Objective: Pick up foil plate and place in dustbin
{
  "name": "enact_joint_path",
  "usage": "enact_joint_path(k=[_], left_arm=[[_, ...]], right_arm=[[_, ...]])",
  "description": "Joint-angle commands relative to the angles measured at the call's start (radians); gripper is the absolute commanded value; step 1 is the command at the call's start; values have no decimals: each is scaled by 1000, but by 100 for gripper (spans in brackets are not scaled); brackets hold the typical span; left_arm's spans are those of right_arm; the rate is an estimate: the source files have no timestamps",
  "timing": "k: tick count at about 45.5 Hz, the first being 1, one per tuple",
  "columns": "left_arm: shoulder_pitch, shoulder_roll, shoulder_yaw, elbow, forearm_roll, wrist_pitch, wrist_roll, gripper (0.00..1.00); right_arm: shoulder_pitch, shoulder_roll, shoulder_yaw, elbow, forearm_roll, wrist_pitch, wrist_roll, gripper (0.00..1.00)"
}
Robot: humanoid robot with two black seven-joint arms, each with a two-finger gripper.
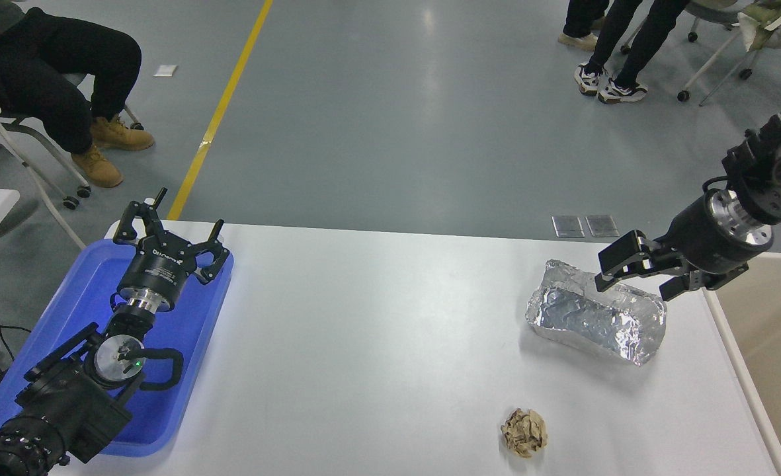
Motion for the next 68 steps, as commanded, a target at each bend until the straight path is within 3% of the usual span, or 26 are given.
enact_joint_path(k=[1,68], left_arm=[[0,0,0,0,0,0,0,100],[0,0,0,0,0,0,-1,100]], right_arm=[[-8,4,1,0,1,0,0,100],[-34,9,29,-60,3,-5,3,100]])
